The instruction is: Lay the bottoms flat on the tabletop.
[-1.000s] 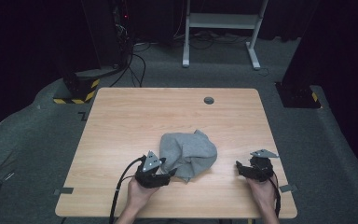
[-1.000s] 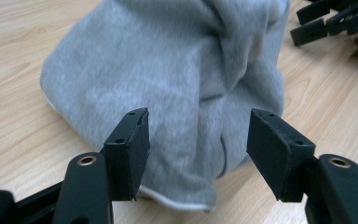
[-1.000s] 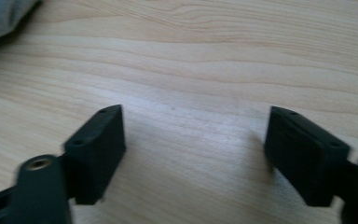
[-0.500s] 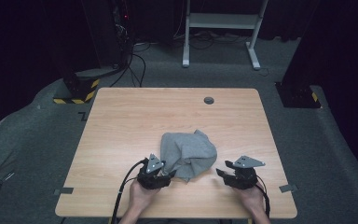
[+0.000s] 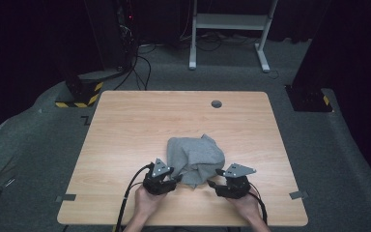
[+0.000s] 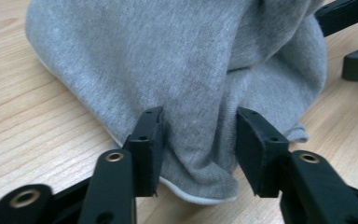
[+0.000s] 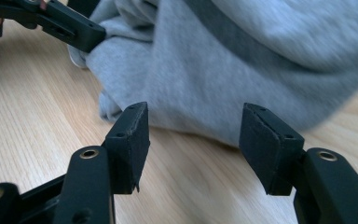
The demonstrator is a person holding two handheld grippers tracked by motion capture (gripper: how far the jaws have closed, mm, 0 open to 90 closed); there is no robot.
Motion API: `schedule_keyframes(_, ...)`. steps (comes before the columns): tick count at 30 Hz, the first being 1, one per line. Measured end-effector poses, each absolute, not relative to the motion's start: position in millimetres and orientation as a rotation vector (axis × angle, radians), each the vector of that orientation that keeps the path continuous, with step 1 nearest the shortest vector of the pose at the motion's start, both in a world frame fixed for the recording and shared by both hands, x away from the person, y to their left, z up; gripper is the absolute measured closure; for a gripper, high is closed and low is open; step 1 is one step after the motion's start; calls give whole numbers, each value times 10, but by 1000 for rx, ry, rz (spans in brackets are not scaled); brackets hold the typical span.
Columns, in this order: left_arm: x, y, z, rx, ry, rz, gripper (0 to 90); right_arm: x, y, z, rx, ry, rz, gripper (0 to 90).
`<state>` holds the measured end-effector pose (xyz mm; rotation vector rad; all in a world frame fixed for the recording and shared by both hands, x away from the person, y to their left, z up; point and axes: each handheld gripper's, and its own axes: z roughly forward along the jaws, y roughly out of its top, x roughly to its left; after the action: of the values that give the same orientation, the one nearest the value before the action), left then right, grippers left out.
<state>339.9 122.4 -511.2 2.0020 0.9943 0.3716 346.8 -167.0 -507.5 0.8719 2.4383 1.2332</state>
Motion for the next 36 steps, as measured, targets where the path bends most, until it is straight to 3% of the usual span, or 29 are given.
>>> schedule_keyframes(8, 3421, 1210, -5113, 2014, 984, 343, 669, 3533, -1467, -5106, 836, 2490, 1205, 525)
schedule_keyframes(14, 3415, 1200, -5096, 2036, 958, 377, 806, 3583, -1420, -5161, 827, 2543, 1173, 747)
schedule_keyframes(18, 3408, 1197, -5087, 2036, 951, 375, 837, 3570, -1429, -5139, 815, 2529, 1175, 822)
schedule_keyframes(36, 3482, 1527, -4863, 1943, 1023, 467, 859, 3600, -1770, -4882, 860, 2398, 1240, 857)
